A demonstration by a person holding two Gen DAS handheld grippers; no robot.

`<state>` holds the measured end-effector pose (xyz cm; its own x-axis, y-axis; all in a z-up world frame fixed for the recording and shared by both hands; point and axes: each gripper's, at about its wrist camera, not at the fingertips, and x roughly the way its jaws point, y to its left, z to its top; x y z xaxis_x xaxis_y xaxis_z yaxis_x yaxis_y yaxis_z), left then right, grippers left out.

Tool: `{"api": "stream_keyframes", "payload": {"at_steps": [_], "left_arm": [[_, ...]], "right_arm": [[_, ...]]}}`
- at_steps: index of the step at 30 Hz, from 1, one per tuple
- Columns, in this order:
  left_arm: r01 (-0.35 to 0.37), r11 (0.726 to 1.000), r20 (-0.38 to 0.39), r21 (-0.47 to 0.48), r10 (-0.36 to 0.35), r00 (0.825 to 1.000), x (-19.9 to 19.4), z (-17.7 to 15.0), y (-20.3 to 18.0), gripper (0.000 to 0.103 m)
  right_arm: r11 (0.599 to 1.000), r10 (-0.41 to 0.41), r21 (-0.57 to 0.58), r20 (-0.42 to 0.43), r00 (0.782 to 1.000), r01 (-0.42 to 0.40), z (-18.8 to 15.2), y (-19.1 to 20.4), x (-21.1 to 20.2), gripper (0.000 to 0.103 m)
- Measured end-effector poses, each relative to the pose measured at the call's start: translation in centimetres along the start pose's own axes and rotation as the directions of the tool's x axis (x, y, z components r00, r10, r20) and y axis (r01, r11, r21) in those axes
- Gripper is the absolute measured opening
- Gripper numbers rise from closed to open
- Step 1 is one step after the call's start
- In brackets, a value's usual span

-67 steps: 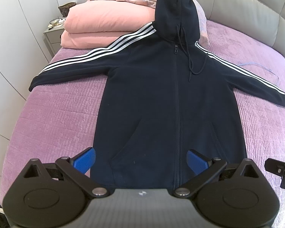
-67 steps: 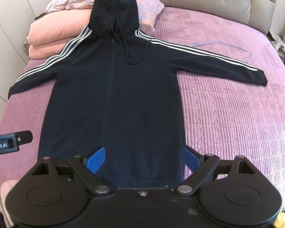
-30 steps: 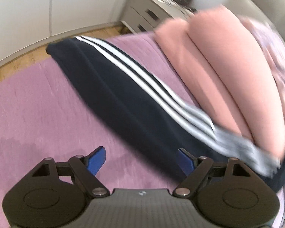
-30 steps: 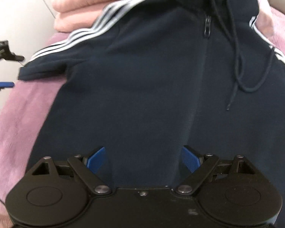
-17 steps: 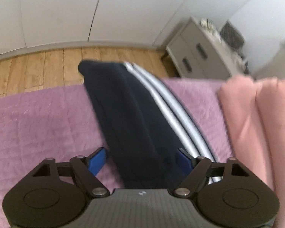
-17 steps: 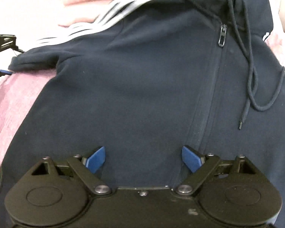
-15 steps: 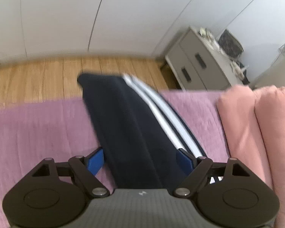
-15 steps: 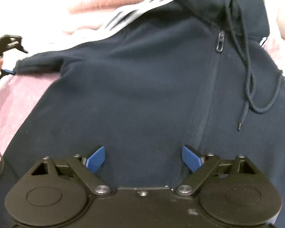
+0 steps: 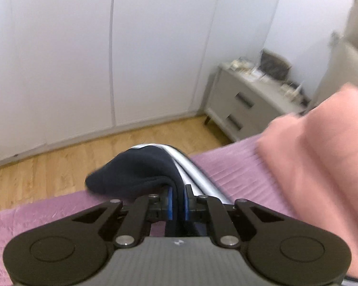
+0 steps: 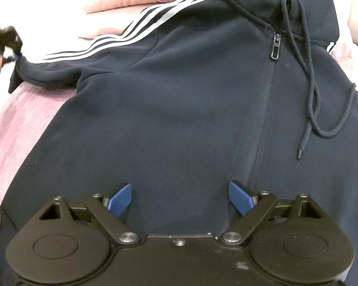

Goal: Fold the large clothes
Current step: 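Reach the left tool to a striped sleeve cuff and close on it, then carry the held sleeve across the hoodie body with the left tool and release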

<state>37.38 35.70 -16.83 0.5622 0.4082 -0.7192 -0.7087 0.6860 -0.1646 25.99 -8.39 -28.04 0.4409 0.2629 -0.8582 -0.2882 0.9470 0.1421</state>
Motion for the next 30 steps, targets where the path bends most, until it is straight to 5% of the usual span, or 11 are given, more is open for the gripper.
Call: {"api": "stream_keyframes", "payload": {"at_steps": [5,8,10,13,14,15,16,20,23,26,30], "left_arm": [[0.216,0.973,0.107,0.079,-0.224,0.969,-8.8,1.0,-5.3,0.009],[0.379,0.900,0.152,0.215,-0.414,0.897,-15.9,-0.5,-10.2,0.009],[0.474,0.805,0.138,0.356,-0.547,0.826,-20.5,-3.2,-14.0,0.010],[0.633,0.565,-0.105,0.529,-0.697,0.710,-24.7,-9.5,-20.0,0.015],[0.684,0.501,-0.200,0.531,-0.710,0.675,-25.0,-12.0,-21.8,0.023],[0.727,0.444,-0.295,0.523,-0.706,0.643,-24.7,-14.8,-23.3,0.043],[0.750,0.411,-0.369,0.518,-0.684,0.629,-24.0,-16.9,-24.5,0.053],[0.770,0.420,-0.551,0.481,-0.538,0.638,-20.5,-23.4,-25.8,0.057],[0.776,0.440,-0.585,0.453,-0.510,0.631,-18.1,-23.7,-23.9,0.059],[0.741,0.459,-0.576,0.490,-0.468,0.670,-16.5,-23.7,-21.5,0.059],[0.645,0.511,-0.499,0.569,-0.409,0.764,-14.1,-21.8,-19.0,0.059]], "right_arm": [[0.986,0.060,0.156,0.002,0.998,-0.060,0.0,-2.7,-2.0,0.102],[0.959,0.031,0.280,0.030,0.999,-0.038,-0.5,-5.5,-4.2,0.102],[0.955,-0.039,0.296,0.038,0.999,0.026,-1.2,-6.9,-5.7,0.101],[0.941,-0.118,0.324,0.027,0.993,0.103,-2.7,-8.7,-7.2,0.102],[0.931,-0.133,0.344,0.009,0.991,0.122,-3.4,-9.5,-7.6,0.101],[0.922,-0.142,0.364,-0.002,0.990,0.133,-4.2,-10.3,-8.1,0.102],[0.914,-0.150,0.380,-0.009,0.989,0.143,-4.7,-10.8,-8.3,0.101],[0.873,-0.188,0.453,-0.028,0.982,0.180,-7.3,-13.0,-9.8,0.102],[0.872,-0.165,0.471,0.022,0.986,0.136,-7.4,-14.0,-10.4,0.101],[0.881,-0.098,0.473,0.133,0.986,0.024,-5.2,-14.9,-10.0,0.101],[0.925,-0.111,0.381,0.253,0.961,0.007,0.1,-15.6,-8.4,0.101]]}}
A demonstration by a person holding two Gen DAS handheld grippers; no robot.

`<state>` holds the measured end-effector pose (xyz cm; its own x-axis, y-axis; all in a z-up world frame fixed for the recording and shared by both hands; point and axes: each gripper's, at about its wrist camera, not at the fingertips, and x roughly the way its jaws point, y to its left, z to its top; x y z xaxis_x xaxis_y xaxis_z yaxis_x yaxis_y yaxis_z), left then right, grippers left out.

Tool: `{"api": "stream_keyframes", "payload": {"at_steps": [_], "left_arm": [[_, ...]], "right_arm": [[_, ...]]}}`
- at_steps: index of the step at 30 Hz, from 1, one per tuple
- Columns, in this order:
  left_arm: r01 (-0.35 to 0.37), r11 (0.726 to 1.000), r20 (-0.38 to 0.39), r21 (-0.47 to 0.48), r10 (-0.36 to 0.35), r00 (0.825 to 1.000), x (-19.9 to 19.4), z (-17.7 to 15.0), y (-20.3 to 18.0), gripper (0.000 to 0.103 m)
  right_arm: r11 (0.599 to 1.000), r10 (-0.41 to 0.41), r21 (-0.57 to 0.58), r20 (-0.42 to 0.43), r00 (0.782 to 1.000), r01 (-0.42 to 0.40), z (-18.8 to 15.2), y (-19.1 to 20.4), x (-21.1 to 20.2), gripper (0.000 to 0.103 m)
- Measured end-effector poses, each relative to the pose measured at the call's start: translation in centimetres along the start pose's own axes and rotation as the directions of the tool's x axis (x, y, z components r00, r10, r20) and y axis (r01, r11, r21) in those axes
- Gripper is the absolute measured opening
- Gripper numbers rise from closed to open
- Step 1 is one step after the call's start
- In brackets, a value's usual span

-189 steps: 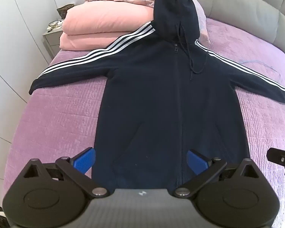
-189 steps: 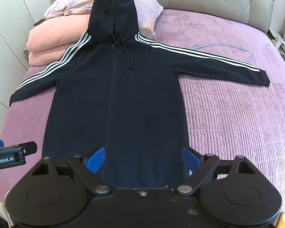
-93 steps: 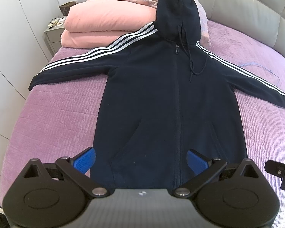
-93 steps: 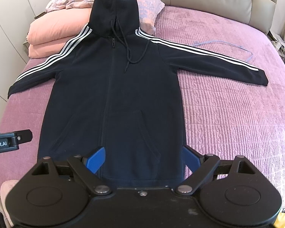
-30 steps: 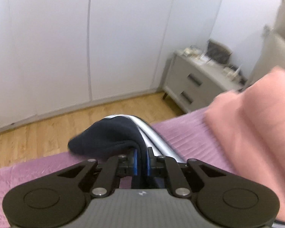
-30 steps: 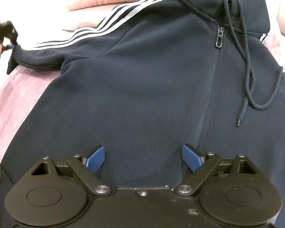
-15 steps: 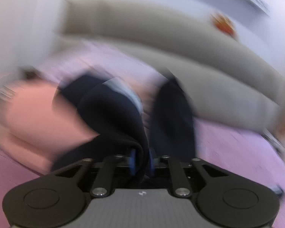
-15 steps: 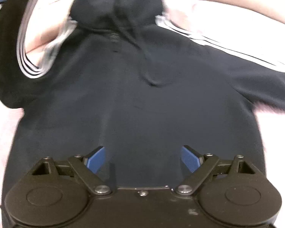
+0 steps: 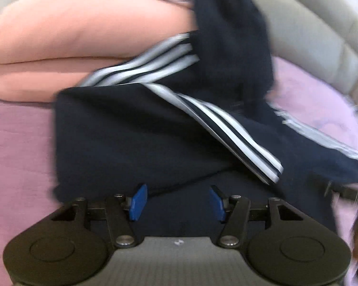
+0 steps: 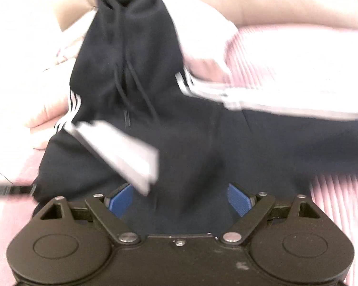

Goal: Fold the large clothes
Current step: 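Carry the held sleeve across the hoodie body with the left tool and release, then close the right tool on the other striped sleeve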

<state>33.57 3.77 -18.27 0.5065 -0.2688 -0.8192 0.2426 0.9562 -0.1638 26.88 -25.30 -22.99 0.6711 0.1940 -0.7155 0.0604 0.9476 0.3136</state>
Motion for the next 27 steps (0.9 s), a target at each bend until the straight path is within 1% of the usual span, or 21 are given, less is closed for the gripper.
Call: {"api": "stream_keyframes", "payload": {"at_steps": [1,3,4,6,8,10,12,13,14,15,16,17,18,19,20,21,22,23,25,26,27], "left_arm": [[-0.020,1.000,-0.001,-0.015,0.020,1.000,0.1,-0.1,1.2,0.059],[-0.050,0.996,0.001,-0.071,0.050,0.999,0.3,-0.6,4.4,0.059],[-0.062,0.994,0.004,-0.095,0.063,0.998,0.7,-0.7,5.4,0.059],[-0.064,0.989,0.009,-0.134,0.065,0.998,1.3,-0.9,7.3,0.059],[-0.042,0.984,0.006,-0.176,0.044,0.999,1.1,-1.6,8.9,0.058],[-0.019,0.982,0.007,-0.187,0.020,1.000,0.7,-1.8,9.7,0.058],[-0.031,0.986,0.002,-0.167,0.031,1.000,0.0,-2.0,10.0,0.058],[-0.057,0.987,-0.010,-0.150,0.056,0.998,-0.1,-2.0,10.2,0.060],[-0.103,0.985,-0.029,-0.141,0.100,0.995,0.1,-2.1,10.3,0.066],[-0.150,0.979,-0.041,-0.138,0.146,0.988,0.5,-2.3,10.6,0.066],[-0.167,0.975,-0.044,-0.148,0.162,0.986,0.7,-2.5,11.1,0.066],[-0.138,0.973,-0.041,-0.183,0.132,0.990,1.0,-2.7,11.9,0.066],[-0.108,0.965,-0.037,-0.239,0.102,0.994,1.4,-2.9,12.9,0.065],[-0.076,0.953,-0.005,-0.293,0.078,0.997,1.3,-3.1,13.7,0.064],[-0.051,0.950,0.036,-0.307,0.065,0.997,1.1,-3.2,14.0,0.054],[-0.040,0.953,0.056,-0.301,0.060,0.997,1.0,-3.3,14.1,0.039],[-0.026,0.956,0.069,-0.291,0.049,0.996,0.8,-3.2,13.8,0.029],[-0.023,0.958,0.085,-0.287,0.049,0.995,0.6,-3.3,13.5,0.023],[-0.058,0.958,0.106,-0.281,0.091,0.990,0.0,-3.2,12.7,0.019],[-0.044,0.957,0.133,-0.285,0.085,0.988,-0.7,-3.1,12.6,0.015],[-0.021,0.956,0.155,-0.292,0.069,0.985,-1.4,-3.0,12.7,0.009]], "right_arm": [[0.998,-0.037,-0.056,0.024,0.999,0.038,1.1,0.6,0.8,0.101],[0.974,-0.100,-0.201,0.014,0.995,0.101,2.8,2.4,2.1,0.101],[0.948,-0.121,-0.295,0.001,0.993,0.116,3.2,3.6,2.5,0.101],[0.896,-0.095,-0.434,0.008,0.995,0.089,2.2,5.6,2.0,0.102],[0.836,-0.069,-0.547,-0.033,0.997,0.039,0.1,7.6,2.5,0.101],[0.794,-0.123,-0.605,-0.073,0.990,0.054,-1.8,8.7,4.4,0.101],[0.760,-0.186,-0.645,-0.098,0.978,0.079,-3.2,9.0,6.5,0.100],[0.774,-0.175,-0.628,-0.084,0.981,0.084,-3.3,8.8,6.8,0.100],[0.814,-0.157,-0.575,-0.077,0.985,0.085,-2.7,8.4,6.7,0.098],[0.856,-0.154,-0.508,-0.083,0.985,0.091,-1.9,7.9,6.4,0.082],[0.883,-0.151,-0.459,-0.082,0.985,0.097,-1.1,7.4,5.8,0.051],[0.912,-0.118,-0.403,-0.084,0.989,0.075,-0.2,6.9,5.4,0.038],[0.929,-0.085,-0.367,-0.092,0.992,0.045,0.3,6.6,5.2,0.025],[0.935,-0.081,-0.353,-0.106,0.991,0.038,0.9,6.6,5.0,0.022],[0.922,-0.087,-0.385,-0.115,0.990,0.036,1.2,6.9,4.8,0.021],[0.908,-0.093,-0.418,-0.108,0.990,0.040,1.4,7.2,4.4,0.018],[0.901,-0.099,-0.431,-0.099,0.990,0.047,1.5,7.4,4.2,0.017],[0.911,-0.082,-0.411,-0.108,0.991,0.031,2.1,7.5,3.5,0.016],[0.959,0.032,-0.274,-0.158,0.987,-0.075,3.6,7.1,2.0,0.016],[0.972,0.124,-0.176,-0.188,0.974,-0.158,4.5,6.8,0.8,0.016],[0.969,0.205,-0.097,-0.200,0.958,-0.228,5.3,6.7,-0.6,0.016]]}}
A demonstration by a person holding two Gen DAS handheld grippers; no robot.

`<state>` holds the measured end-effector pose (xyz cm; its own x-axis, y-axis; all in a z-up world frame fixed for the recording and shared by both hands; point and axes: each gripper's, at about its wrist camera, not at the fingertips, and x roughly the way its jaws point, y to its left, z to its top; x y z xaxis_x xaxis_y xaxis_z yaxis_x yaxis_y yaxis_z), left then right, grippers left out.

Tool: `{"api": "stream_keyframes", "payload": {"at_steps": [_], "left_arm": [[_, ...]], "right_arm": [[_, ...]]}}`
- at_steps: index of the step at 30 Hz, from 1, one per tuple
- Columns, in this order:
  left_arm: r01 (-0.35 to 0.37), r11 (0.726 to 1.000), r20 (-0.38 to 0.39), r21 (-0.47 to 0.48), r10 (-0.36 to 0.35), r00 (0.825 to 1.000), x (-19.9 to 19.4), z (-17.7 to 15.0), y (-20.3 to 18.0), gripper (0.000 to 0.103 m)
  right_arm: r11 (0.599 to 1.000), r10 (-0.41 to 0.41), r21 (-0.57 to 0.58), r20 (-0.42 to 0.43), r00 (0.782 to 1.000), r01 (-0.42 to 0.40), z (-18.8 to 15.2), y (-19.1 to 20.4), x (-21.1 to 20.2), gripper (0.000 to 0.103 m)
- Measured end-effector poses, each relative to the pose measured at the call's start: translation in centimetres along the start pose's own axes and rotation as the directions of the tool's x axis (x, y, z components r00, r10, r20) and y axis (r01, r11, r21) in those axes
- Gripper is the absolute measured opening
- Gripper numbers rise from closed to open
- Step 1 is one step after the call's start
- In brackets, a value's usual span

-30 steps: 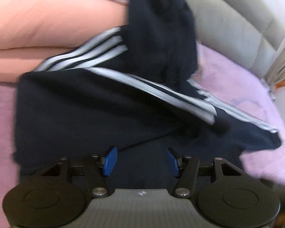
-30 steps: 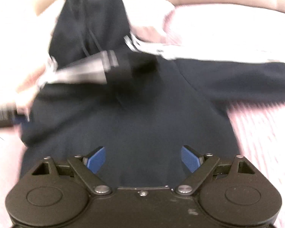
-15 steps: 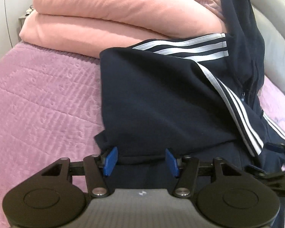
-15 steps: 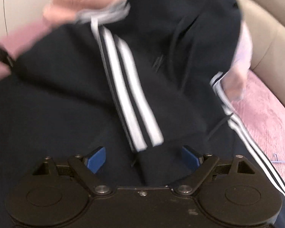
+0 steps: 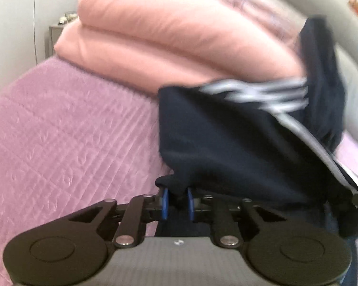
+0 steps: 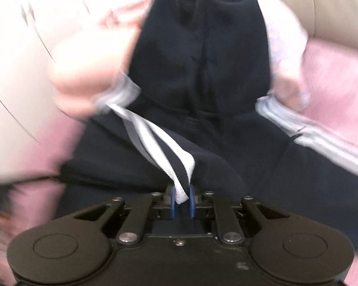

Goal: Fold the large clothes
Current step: 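Close the right tool on the other striped sleeve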

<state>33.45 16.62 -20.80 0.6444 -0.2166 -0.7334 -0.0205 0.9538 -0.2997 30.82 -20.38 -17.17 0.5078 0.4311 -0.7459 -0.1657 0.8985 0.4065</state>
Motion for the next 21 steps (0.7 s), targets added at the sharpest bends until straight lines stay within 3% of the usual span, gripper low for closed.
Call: {"api": "stream_keyframes", "payload": {"at_steps": [2,4,6,8,9,10,11,13,15,16,17,18,21], "left_arm": [[-0.001,1.000,0.007,-0.016,0.001,1.000,-1.5,0.8,0.1,0.009],[-0.045,0.999,-0.003,-0.006,0.045,0.999,-2.3,1.3,0.1,0.009],[-0.070,0.997,-0.039,-0.017,0.069,0.997,-2.1,1.4,0.5,0.009],[-0.096,0.995,-0.092,-0.039,0.092,0.991,-1.0,1.2,1.1,0.009],[-0.108,0.993,-0.117,-0.039,0.103,0.988,-0.5,1.0,1.3,0.010],[-0.123,0.992,-0.138,-0.030,0.118,0.983,-0.1,0.9,1.3,0.010],[-0.131,0.991,-0.146,-0.012,0.128,0.981,-0.1,0.7,1.3,0.011],[-0.129,0.991,-0.152,0.036,0.133,0.979,-0.8,0.7,0.9,0.011],[-0.090,0.994,-0.124,0.066,0.098,0.987,-1.7,0.9,0.5,0.021],[-0.068,0.995,-0.114,0.078,0.077,0.990,-2.2,1.0,0.2,0.025],[-0.058,0.995,-0.105,0.086,0.067,0.992,-2.6,1.0,-0.2,0.030],[-0.053,0.994,-0.092,0.097,0.062,0.994,-2.8,0.9,-0.5,0.033],[-0.040,0.994,-0.087,0.098,0.048,0.995,-2.1,0.7,-0.9,0.051]], "right_arm": [[0.972,0.193,0.134,0.025,0.981,-0.195,1.5,-0.4,-2.6,0.016],[0.947,0.234,0.215,0.052,0.971,-0.240,3.0,-1.3,-4.1,0.016],[0.957,0.143,0.248,0.042,0.989,-0.149,3.9,-2.7,-4.3,0.016],[0.968,-0.003,0.250,-0.041,0.999,0.013,4.4,-5.1,-2.5,0.016],[0.960,-0.070,0.266,-0.082,0.994,0.090,4.3,-6.8,-1.1,0.022],[0.948,-0.135,0.277,-0.101,0.986,0.158,3.9,-8.1,-0.2,0.035],[0.928,-0.237,0.267,-0.116,0.964,0.261,3.6,-9.3,0.8,0.035],[0.910,-0.339,0.213,-0.114,0.934,0.356,3.1,-9.5,0.9,0.035],[0.929,-0.321,0.183,-0.038,0.946,0.323,2.3,-8.4,-0.3,0.042],[0.948,-0.285,0.150,-0.005,0.959,0.282,1.8,-7.4,-0.9,0.068],[0.958,-0.267,0.109,0.006,0.964,0.265,1.5,-6.6,-1.0,0.081],[0.962,-0.264,0.068,0.008,0.965,0.263,1.1,-5.9,-0.9,0.088],[0.956,-0.291,-0.043,-0.044,0.956,0.290,0.7,-5.2,2.0,0.088]]}}
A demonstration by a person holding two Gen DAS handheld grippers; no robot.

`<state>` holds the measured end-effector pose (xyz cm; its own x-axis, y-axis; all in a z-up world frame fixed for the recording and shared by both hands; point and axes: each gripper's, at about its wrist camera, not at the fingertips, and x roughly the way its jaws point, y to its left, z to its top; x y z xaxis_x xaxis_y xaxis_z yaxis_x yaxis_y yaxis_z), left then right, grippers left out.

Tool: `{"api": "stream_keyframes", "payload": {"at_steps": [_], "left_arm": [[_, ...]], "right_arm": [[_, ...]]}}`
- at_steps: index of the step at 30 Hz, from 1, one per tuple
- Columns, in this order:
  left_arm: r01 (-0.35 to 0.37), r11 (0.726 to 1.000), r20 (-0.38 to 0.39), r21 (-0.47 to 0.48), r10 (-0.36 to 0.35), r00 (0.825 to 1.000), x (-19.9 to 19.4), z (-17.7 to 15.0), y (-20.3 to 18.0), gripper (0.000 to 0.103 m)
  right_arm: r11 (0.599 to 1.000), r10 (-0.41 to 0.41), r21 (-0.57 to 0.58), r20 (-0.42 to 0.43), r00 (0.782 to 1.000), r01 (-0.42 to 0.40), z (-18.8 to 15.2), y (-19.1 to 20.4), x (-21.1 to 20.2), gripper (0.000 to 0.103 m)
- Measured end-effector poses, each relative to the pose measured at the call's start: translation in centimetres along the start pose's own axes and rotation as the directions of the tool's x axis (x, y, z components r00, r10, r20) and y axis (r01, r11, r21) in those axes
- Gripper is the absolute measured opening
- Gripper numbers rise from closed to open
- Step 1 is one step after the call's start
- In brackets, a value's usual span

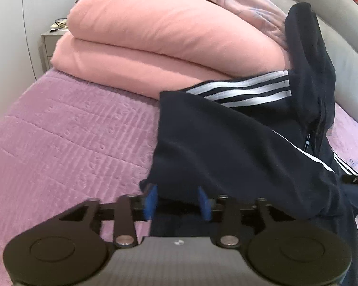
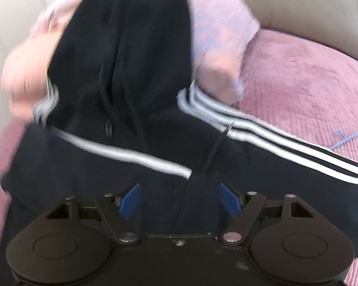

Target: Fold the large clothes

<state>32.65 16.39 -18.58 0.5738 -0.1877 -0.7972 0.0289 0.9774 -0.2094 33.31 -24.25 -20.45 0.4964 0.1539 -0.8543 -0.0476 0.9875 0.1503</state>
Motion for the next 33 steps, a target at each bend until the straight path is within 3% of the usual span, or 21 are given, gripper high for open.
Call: {"api": "stream_keyframes", "payload": {"at_steps": [3,5,7,9,11,13,14,16,17,19,20,22,24,25,29,33], "left_arm": [[0.002,1.000,-0.021,-0.022,-0.003,1.000,1.6,-0.3,0.1,0.053],[-0.013,1.000,-0.040,-0.028,0.012,0.999,2.2,-0.4,0.1,0.053],[-0.014,1.000,-0.033,-0.018,0.014,0.999,2.1,-0.5,0.0,0.055],[-0.004,1.000,-0.012,-0.025,0.003,1.000,1.8,-0.4,0.0,0.071],[0.004,0.999,-0.014,-0.046,-0.005,1.000,1.8,-0.3,-0.1,0.079],[0.021,0.999,-0.027,-0.039,-0.022,0.999,2.1,-0.4,-0.4,0.079],[0.023,0.999,-0.037,-0.031,-0.024,0.999,2.3,-0.4,-0.6,0.079],[0.011,1.000,-0.044,-0.021,-0.012,0.999,2.3,-0.4,-1.0,0.079],[0.009,1.000,-0.044,-0.018,-0.010,0.999,2.3,-0.4,-1.1,0.081],[0.013,1.000,-0.056,-0.017,-0.014,0.998,2.4,-0.4,-1.4,0.084],[0.012,1.000,-0.065,-0.021,-0.013,0.998,2.5,-0.4,-1.5,0.086],[0.017,0.999,-0.084,-0.029,-0.019,0.996,2.6,-0.4,-1.7,0.086],[0.034,0.999,-0.103,-0.038,-0.037,0.994,2.8,-0.3,-1.9,0.086],[0.035,0.998,-0.109,-0.043,-0.039,0.993,2.7,-0.2,-1.9,0.086],[0.002,0.999,-0.130,-0.033,-0.006,0.992,2.1,0.1,-2.2,0.102],[-0.053,0.999,-0.183,-0.006,0.051,0.982,1.7,0.0,-3.4,0.102]], "right_arm": [[0.999,-0.030,-0.039,0.025,0.999,0.031,-0.8,0.0,3.2,0.086],[0.999,-0.040,0.019,0.055,0.998,0.039,-1.3,-0.6,3.6,0.004],[0.997,-0.018,0.082,0.185,0.983,0.003,-1.3,-1.0,1.3,0.007],[0.995,-0.049,0.093,0.292,0.955,0.022,-0.6,-1.3,-1.3,0.007],[0.991,-0.060,0.128,0.249,0.967,0.029,0.4,-2.2,-1.0,0.014],[0.994,-0.091,0.073,0.105,0.990,0.083,1.3,-2.1,0.8,0.067],[0.987,-0.159,0.034,0.066,0.985,0.157,1.3,-1.7,1.2,0.074],[0.967,-0.246,-0.042,0.097,0.964,0.251,0.7,-0.5,0.5,0.075],[0.963,-0.250,-0.068,0.131,0.959,0.260,0.2,0.1,-0.5,0.075],[0.976,-0.184,-0.084,0.164,0.969,0.200,-0.7,0.9,-1.8,0.080],[0.985,-0.131,-0.094,0.145,0.981,0.146,-1.1,1.3,-2.0,0.080],[0.992,-0.073,-0.099,0.025,0.997,0.075,-1.6,1.7,-0.3,0.080],[0.995,-0.085,-0.055,-0.079,0.993,0.081,-2.5,1.3,2.1,0.081],[0.996,-0.084,-0.023,-0.091,0.992,0.082,-3.2,0.9,2.9,0.082],[0.997,-0.017,0.080,0.011,1.000,0.016,-3.6,-0.2,0.1,0.080],[0.975,0.076,0.203,0.090,0.993,-0.093,-3.9,-3.6,-4.6,0.081]]}}
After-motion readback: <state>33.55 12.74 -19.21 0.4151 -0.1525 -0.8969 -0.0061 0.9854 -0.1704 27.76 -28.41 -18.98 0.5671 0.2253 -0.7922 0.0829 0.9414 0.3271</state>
